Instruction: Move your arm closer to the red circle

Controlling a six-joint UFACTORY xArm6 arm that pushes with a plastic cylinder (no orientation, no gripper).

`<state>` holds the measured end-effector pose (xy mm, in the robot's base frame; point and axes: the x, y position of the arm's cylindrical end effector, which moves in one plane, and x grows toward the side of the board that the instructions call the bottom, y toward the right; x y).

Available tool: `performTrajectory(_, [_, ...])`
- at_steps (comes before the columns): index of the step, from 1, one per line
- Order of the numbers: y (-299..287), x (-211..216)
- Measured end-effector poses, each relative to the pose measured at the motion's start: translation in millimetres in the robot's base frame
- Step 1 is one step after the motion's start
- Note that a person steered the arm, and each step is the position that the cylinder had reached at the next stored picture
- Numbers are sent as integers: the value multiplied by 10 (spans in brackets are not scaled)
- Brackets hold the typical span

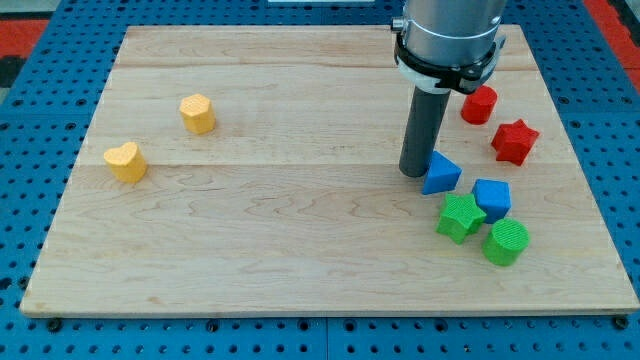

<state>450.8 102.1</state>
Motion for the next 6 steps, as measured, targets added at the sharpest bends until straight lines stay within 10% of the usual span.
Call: performTrajectory(6, [-284, -1911])
